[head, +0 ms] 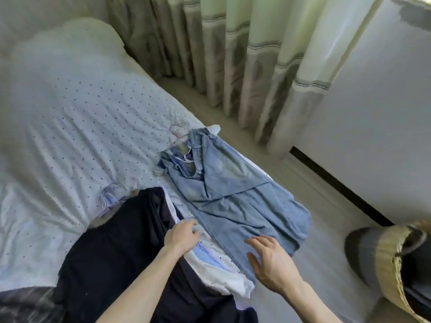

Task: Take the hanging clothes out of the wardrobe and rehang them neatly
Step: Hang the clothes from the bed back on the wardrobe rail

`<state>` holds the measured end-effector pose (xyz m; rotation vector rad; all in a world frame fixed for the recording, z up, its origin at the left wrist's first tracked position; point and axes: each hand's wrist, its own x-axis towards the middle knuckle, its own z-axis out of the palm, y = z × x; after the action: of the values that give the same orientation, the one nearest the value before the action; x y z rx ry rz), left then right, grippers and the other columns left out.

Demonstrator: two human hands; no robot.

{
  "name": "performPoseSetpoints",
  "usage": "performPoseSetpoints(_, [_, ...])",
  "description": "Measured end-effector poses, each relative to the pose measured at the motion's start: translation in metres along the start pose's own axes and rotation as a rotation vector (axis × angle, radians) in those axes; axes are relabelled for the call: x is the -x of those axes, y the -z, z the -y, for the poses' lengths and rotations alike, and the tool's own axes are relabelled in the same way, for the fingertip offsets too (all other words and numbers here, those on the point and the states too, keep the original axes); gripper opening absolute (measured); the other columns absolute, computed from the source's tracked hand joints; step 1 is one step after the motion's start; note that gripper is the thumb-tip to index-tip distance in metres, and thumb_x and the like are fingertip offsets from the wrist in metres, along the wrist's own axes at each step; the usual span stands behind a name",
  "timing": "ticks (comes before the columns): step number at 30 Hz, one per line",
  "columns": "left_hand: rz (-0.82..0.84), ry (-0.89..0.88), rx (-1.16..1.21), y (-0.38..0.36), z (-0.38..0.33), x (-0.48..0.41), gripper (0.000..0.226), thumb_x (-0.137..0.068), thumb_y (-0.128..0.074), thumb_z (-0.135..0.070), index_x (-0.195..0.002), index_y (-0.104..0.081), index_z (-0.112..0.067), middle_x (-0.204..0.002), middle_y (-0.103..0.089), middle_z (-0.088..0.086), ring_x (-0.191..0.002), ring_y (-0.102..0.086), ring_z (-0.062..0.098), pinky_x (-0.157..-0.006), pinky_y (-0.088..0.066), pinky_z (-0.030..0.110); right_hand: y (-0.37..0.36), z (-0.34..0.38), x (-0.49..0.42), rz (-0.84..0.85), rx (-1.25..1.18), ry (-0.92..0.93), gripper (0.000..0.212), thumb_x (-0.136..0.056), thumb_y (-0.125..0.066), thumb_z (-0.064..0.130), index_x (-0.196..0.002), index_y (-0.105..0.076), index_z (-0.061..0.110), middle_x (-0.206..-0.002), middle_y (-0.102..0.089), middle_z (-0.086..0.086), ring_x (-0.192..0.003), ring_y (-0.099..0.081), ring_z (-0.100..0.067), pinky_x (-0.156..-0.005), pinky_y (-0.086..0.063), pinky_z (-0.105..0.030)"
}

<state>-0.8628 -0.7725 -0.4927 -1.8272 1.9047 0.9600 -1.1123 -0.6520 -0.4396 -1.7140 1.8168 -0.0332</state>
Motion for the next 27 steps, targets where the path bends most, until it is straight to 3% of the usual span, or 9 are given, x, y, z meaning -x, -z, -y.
performPoseSetpoints(2, [-0.012, 0.012, 0.034, 0.020, 0.021, -0.036, 0.040, -0.097, -0.043, -0.035, -0.135, -0.053, -0.027, -0.137, -0.054, -0.001, -0.123, -0.054, 0.022, -0.096, -0.047, 0.036, -0.001, 0.014, -0.050, 0.041, 0.043, 0.024, 0.043, -0.097, -0.047, 0.037, -0.139, -0.053, 0.030, -0.142, -0.054, 0.008, -0.137, -0.043, -0.021, -0.106, -0.041, -0.030])
performPoseSetpoints(6, [-0.032, 0.071, 0.137, 0.054, 0.063, -0.113, 0.045, -0.098, -0.046, -0.034, -0.141, -0.047, -0.025, -0.143, -0.046, 0.004, -0.128, -0.049, 0.025, -0.100, -0.046, 0.041, -0.015, 0.030, -0.144, 0.189, 0.110, -0.002, 0.053, -0.102, -0.040, 0.041, -0.153, -0.029, 0.032, -0.162, -0.024, 0.003, -0.150, -0.017, -0.022, -0.118, -0.028, -0.032])
performPoseSetpoints(11, [-0.090, 0.158, 0.300, 0.089, 0.097, -0.199, 0.052, -0.097, -0.051, -0.030, -0.147, -0.040, -0.021, -0.150, -0.036, 0.009, -0.134, -0.044, 0.030, -0.108, -0.039, 0.042, -0.040, 0.031, -0.226, 0.242, 0.189, -0.039, 0.059, -0.102, -0.038, 0.039, -0.156, -0.019, 0.028, -0.165, -0.015, -0.003, -0.152, -0.013, -0.028, -0.121, -0.023, -0.039])
performPoseSetpoints(16, [-0.164, 0.195, 0.361, 0.105, 0.135, -0.279, 0.058, -0.092, -0.059, -0.030, -0.145, -0.044, -0.011, -0.146, -0.042, 0.017, -0.135, -0.042, 0.033, -0.113, -0.035, 0.041, -0.083, 0.022, -0.277, 0.298, 0.280, -0.112, 0.066, -0.099, -0.040, 0.037, -0.158, -0.011, 0.032, -0.167, 0.001, -0.004, -0.152, -0.003, -0.033, -0.122, -0.019, -0.047])
performPoseSetpoints(18, [-0.166, 0.187, 0.389, 0.109, 0.143, -0.302, 0.063, -0.092, -0.061, -0.031, -0.148, -0.041, -0.009, -0.147, -0.045, 0.018, -0.133, -0.046, 0.033, -0.110, -0.038, 0.038, -0.099, 0.018, -0.281, 0.342, 0.315, -0.141, 0.072, -0.094, -0.048, 0.036, -0.158, -0.014, 0.033, -0.167, 0.000, -0.005, -0.151, -0.006, -0.038, -0.118, -0.024, -0.053])
performPoseSetpoints(21, [-0.123, 0.178, 0.456, 0.109, 0.148, -0.329, 0.060, -0.096, -0.059, -0.032, -0.149, -0.039, -0.010, -0.147, -0.049, 0.011, -0.133, -0.048, 0.030, -0.107, -0.038, 0.036, -0.117, 0.012, -0.275, 0.347, 0.319, -0.183, 0.083, -0.075, -0.070, 0.035, -0.152, -0.039, 0.026, -0.161, -0.027, -0.012, -0.143, -0.032, -0.045, -0.102, -0.042, -0.064])
performPoseSetpoints(23, [-0.123, 0.186, 0.474, 0.107, 0.148, -0.340, 0.054, -0.098, -0.056, -0.036, -0.144, -0.044, -0.011, -0.142, -0.055, 0.010, -0.127, -0.053, 0.031, -0.104, -0.042, 0.038, -0.124, 0.007, -0.271, 0.324, 0.288, -0.184, 0.085, -0.077, -0.067, 0.034, -0.155, -0.032, 0.028, -0.164, -0.019, -0.009, -0.147, -0.022, -0.043, -0.106, -0.034, -0.064])
performPoseSetpoints(25, [-0.192, 0.190, 0.474, 0.105, 0.146, -0.344, 0.043, -0.098, -0.055, -0.036, -0.129, -0.054, -0.006, -0.124, -0.063, 0.012, -0.111, -0.059, 0.033, -0.089, -0.046, 0.036, -0.123, 0.006, -0.273, 0.296, 0.245, -0.163, 0.081, -0.089, -0.055, 0.036, -0.158, -0.012, 0.034, -0.167, 0.005, -0.002, -0.153, 0.002, -0.036, -0.117, -0.017, -0.060])
performPoseSetpoints(27, [-0.250, 0.199, 0.489, 0.108, 0.139, -0.339, 0.032, -0.098, -0.056, -0.034, -0.112, -0.057, -0.005, -0.104, -0.062, 0.011, -0.096, -0.058, 0.032, -0.077, -0.040, 0.033, -0.117, 0.006, -0.276, 0.307, 0.204, -0.178, 0.075, -0.095, -0.046, 0.038, -0.158, -0.004, 0.037, -0.165, 0.016, 0.004, -0.152, 0.013, -0.030, -0.120, -0.010, -0.055])
